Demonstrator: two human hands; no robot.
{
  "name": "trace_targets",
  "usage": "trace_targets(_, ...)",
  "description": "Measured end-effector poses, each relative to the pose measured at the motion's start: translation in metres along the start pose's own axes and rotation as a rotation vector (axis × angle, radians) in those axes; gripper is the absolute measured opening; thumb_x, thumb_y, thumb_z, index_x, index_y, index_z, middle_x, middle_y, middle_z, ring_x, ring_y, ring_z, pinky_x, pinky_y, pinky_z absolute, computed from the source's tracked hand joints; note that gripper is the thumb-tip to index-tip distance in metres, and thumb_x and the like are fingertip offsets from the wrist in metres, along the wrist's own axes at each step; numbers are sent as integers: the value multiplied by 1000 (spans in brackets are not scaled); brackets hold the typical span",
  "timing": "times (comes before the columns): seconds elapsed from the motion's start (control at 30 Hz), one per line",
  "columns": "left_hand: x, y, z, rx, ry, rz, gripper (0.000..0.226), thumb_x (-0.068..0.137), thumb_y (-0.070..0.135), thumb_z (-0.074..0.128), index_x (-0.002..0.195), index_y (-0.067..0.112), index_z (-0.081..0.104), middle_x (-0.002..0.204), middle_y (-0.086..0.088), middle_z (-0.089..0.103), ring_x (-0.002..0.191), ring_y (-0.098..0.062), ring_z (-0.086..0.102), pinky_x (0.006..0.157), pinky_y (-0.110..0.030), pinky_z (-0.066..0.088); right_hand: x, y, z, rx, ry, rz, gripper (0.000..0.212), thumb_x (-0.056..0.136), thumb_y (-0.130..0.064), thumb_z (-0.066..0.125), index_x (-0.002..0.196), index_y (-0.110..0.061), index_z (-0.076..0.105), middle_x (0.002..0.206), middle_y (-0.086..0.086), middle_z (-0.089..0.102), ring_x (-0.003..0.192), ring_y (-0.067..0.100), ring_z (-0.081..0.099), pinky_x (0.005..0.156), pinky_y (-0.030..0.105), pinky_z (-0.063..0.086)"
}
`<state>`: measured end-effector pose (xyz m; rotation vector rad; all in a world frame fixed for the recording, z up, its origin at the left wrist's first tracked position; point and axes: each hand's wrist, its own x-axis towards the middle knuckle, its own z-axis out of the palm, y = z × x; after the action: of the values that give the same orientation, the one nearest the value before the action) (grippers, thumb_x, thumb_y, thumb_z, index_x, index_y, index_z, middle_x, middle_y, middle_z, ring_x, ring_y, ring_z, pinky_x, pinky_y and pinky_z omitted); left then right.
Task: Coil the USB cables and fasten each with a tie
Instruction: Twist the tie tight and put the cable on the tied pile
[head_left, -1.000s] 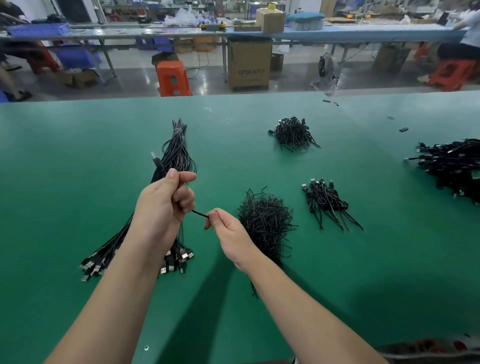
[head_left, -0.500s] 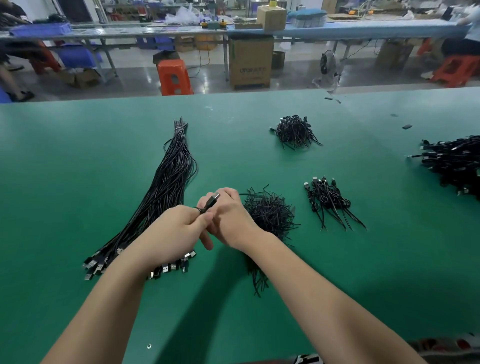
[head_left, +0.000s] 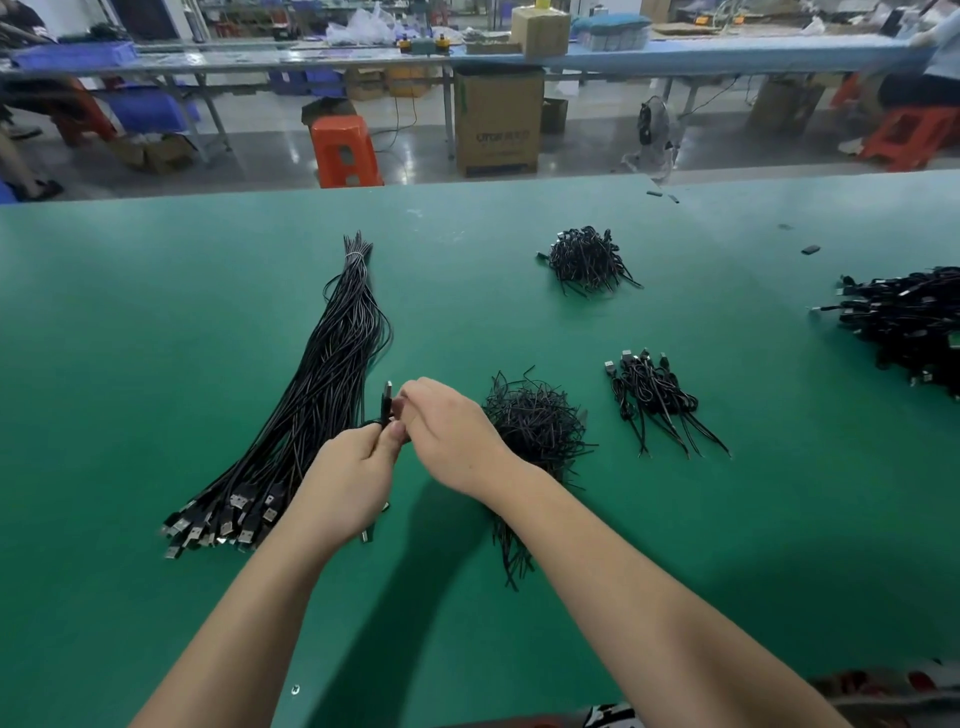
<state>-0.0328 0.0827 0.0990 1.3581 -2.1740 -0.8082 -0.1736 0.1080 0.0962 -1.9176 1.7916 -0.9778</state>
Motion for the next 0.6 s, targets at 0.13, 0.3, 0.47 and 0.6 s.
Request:
trace_targets(0.13, 5, -6, 3, -291, 3, -35, 47, 106, 35, 42, 73, 6, 60, 65, 14, 55, 63, -10, 46, 62, -30, 39, -2, -5, -3, 65, 29, -13, 27, 108, -21, 37, 93, -7, 55, 86, 2, 52, 81, 22, 50, 76, 38, 41)
trace_targets(0.3, 9, -4, 5, -571, 57, -79, 33, 106, 39, 43, 105, 26, 73, 99, 19, 75, 95, 5, 67, 80, -14, 48, -7, -8, -3, 100, 94, -14, 28, 108, -21, 40, 102, -7, 63, 95, 6, 63, 88, 24, 58, 81, 42, 46)
trace_targets(0.47, 23, 5, 5, -1076, 84, -164, 40, 109, 34, 34, 114, 10, 65, 104, -5, 76, 96, -14, 70, 78, -22, 52, -17, -10, 6, 278, 96, 55, 23, 105, -20, 48, 87, -15, 60, 65, -16, 49, 61, 4, 46, 63, 30, 34)
trace_targets(0.6, 35, 11, -11, -1437, 74, -240, 42, 108, 34, 35, 109, 3, 63, 59, 6, 53, 58, -11, 51, 56, -21, 44, -25, 1, 13, 229, 1, 116, 24, 105, -25, 48, 90, -15, 65, 69, -4, 58, 58, 8, 46, 61, 29, 37)
